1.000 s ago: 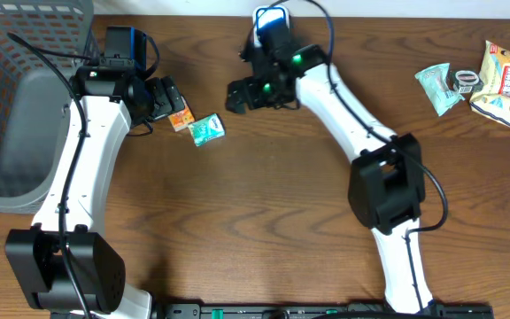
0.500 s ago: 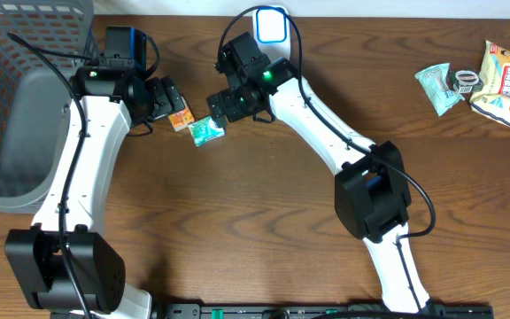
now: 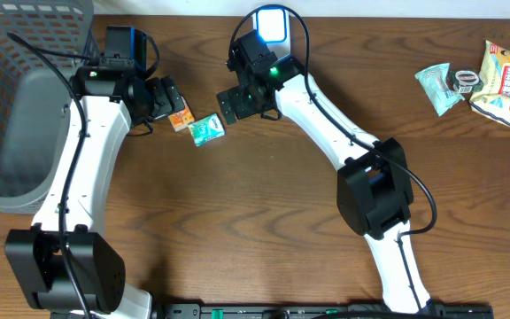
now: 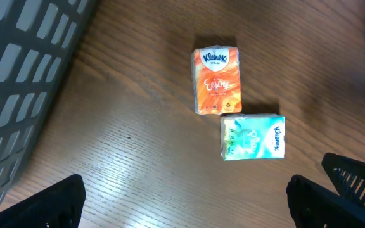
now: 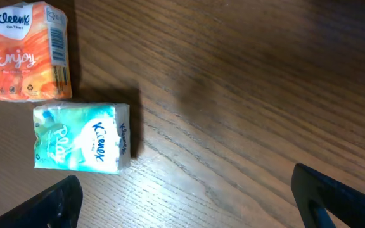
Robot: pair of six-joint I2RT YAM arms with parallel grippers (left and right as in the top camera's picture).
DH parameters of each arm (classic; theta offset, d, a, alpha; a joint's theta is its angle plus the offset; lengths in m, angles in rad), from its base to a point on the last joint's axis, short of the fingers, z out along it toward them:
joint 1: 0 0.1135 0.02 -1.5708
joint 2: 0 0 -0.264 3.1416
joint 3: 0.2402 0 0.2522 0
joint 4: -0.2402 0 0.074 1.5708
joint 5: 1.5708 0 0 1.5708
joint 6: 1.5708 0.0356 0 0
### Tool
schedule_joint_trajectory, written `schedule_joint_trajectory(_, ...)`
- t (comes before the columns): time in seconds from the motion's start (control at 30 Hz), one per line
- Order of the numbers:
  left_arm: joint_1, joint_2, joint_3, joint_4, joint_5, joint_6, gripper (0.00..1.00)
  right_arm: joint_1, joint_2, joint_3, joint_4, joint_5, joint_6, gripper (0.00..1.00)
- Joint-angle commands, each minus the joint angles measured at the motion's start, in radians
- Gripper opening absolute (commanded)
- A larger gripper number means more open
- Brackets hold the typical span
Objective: Scan the item barcode
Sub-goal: 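Reach the right gripper left over the Kleenex tissue packs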
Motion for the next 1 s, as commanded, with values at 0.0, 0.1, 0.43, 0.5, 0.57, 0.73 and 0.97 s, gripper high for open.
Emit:
schedule_joint_trajectory(0.0, 0.003, 0.005, 0.004, -0.003, -0.013, 0.006, 1.0, 0.002, 0.015, 0.0, -0.013, 0.009, 0.011, 0.99)
schedule_joint_trajectory(0.1, 0.003, 0.005, 0.004, -0.003, -0.013, 0.006, 1.0, 0.002, 0.015, 0.0, -0.025, 0.009, 0.011, 0.99)
schedule_joint_trajectory(0.43, 0.003, 0.005, 0.004, -0.003, -0.013, 0.006, 1.0, 0.001, 0.015, 0.0, -0.024, 0.01, 0.011, 0.99)
schedule_joint_trajectory(0.5, 0.003, 0.005, 0.004, -0.003, -0.013, 0.006, 1.0, -0.001, 0.015, 0.0, -0.027, 0.009, 0.011, 0.99)
schedule_joint_trajectory(0.57, 0.003, 0.005, 0.004, -0.003, -0.013, 0.006, 1.0, -0.004, 0.015, 0.0, -0.027, 0.009, 0.011, 0.99)
schedule_joint_trajectory(0.73, 0.003, 0.005, 0.004, -0.003, -0.013, 0.006, 1.0, -0.021, 0.015, 0.0, -0.035, 0.009, 0.011, 0.99)
schedule_joint_trajectory(0.97, 0.003, 0.005, 0.004, -0.003, -0.013, 0.006, 1.0, -0.036, 0.016, 0.0, -0.034, 0.009, 0.011, 0.99)
